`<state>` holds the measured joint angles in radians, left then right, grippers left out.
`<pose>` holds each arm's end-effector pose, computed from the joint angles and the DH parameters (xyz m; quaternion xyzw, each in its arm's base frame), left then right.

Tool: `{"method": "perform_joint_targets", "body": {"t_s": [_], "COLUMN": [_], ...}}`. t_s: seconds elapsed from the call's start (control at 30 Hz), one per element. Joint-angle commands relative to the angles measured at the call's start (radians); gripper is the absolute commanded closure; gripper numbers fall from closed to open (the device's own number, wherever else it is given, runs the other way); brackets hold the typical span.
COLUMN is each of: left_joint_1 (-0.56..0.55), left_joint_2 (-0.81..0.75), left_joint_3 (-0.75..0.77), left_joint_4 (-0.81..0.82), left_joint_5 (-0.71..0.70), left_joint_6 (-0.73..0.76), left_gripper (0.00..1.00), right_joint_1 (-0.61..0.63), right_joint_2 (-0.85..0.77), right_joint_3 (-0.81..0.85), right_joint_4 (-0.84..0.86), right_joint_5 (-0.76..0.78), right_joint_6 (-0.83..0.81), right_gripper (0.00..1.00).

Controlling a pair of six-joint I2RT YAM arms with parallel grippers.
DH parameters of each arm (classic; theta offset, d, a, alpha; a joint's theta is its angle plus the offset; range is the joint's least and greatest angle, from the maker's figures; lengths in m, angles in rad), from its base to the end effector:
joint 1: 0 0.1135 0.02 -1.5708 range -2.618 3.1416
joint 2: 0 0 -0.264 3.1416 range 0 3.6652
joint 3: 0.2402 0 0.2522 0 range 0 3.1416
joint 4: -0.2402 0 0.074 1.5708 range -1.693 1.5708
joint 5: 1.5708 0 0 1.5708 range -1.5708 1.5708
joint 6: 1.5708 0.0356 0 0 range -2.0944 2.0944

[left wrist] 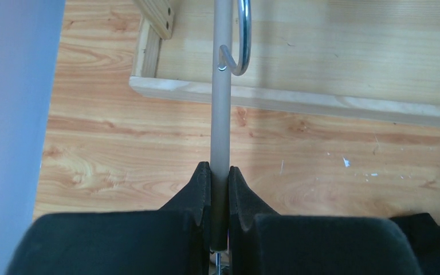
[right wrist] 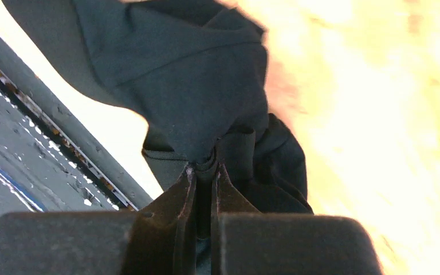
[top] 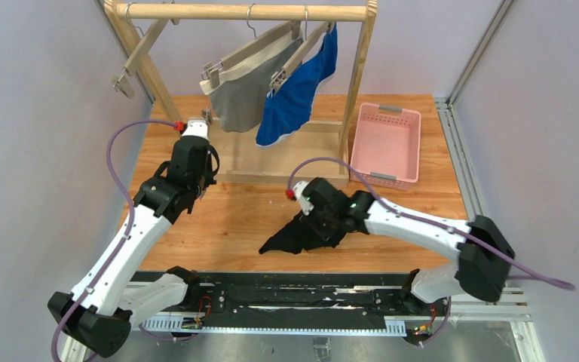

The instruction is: Remove the underwear clipped to the hanger

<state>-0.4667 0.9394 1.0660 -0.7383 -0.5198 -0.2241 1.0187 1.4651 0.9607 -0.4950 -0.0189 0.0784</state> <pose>0.1736 -0.0677 0.3568 -0.0139 0.8655 0.0636 0.4967 0.1541 0.2514 0.2180 -0.4370 0.8541 0.1547 0.2357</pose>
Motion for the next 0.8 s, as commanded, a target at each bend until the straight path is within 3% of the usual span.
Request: {"method": "perform_joint_targets", "body": {"t_s": [0.0, 0.23, 0.47, 0.6, 0.77], "left_joint_1": [0.088, 0.155, 0.24, 0.303, 0.379], "left_joint_2": [0.049, 0.157, 0.262, 0.326, 0.415], "left_joint_3": [0.067, 0.271, 0.478, 0.575, 0.718], "left_joint_4": [0.15, 0.112, 0.038, -0.009, -0.067], "left_joint_5": [0.118, 0.134, 0.264, 0.367, 0.496], "left_joint_6": [0.071, 0.193, 0.275, 0.31, 0.325], "left_gripper": [1.0, 1.0, 1.0, 1.0, 1.0], "right_joint_1": [-0.119, -0.216, -0.353, -0.472, -0.637], "right_joint_2": [-0.196, -0.417, -0.477, -0.448, -0.345], "right_joint_3": [0.018, 0.098, 0.241, 0.284, 0.346], "right_joint_4": [-0.08, -0.1, -0.036, 0.033, 0.069], "right_joint_5": [0.076, 0.32, 0.506, 0.536, 0.441], "right_joint_6": [0.055, 0.037, -0.021, -0.045, -0.038], "right_gripper": [1.0, 0.99, 0.99, 0.99, 1.0]}}
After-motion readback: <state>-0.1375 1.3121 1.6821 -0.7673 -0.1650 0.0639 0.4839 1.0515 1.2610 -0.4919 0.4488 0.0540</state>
